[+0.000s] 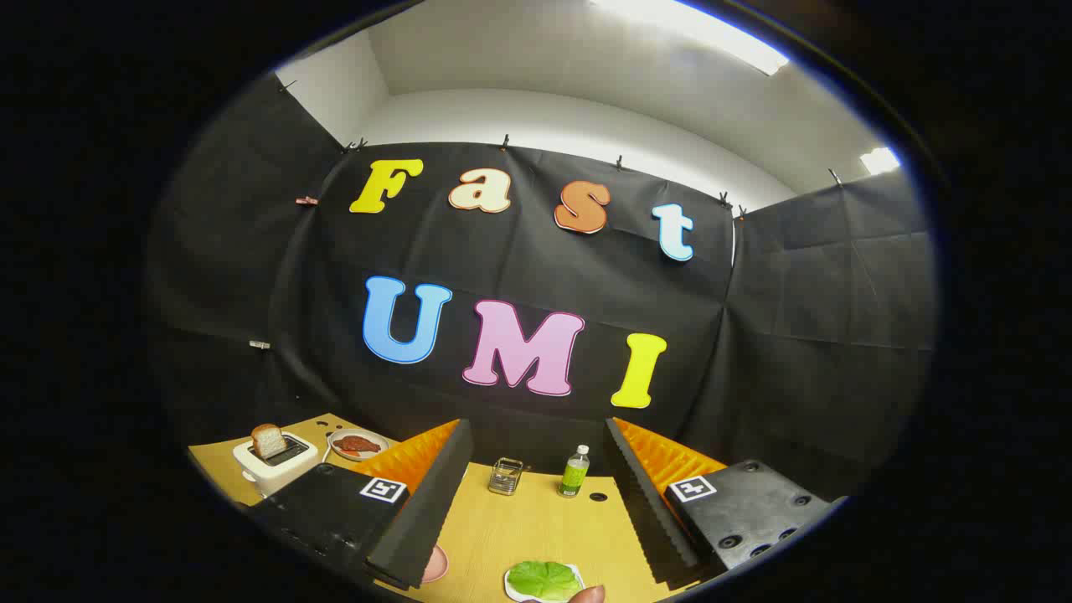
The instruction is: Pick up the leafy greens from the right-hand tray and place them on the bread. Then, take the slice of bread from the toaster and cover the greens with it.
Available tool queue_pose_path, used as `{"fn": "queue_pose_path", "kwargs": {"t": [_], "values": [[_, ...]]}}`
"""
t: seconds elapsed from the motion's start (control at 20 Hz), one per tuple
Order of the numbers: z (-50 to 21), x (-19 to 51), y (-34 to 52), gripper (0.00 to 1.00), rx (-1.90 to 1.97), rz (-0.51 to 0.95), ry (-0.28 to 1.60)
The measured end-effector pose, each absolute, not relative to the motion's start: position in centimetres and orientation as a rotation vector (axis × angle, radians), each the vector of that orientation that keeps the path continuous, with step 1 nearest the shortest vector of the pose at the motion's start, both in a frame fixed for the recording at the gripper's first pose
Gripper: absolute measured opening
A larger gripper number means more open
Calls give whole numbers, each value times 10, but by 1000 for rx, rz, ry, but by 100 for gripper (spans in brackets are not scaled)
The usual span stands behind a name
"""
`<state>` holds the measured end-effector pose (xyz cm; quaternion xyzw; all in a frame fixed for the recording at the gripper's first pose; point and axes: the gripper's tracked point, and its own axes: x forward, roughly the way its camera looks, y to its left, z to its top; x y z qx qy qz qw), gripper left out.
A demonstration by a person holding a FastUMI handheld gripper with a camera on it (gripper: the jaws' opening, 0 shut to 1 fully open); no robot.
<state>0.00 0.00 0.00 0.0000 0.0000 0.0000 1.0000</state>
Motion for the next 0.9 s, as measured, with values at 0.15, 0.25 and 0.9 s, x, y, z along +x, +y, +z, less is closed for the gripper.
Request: {"fn": "queue_pose_path", "kwargs": {"t": [0.15, 0.25, 0.9], "values": [[-5, 1, -2, 97, -2, -1, 13], [-8, 2, -2, 97, 4, -1, 17], [-11, 8, 3, 97, -30, 25, 25]]}}
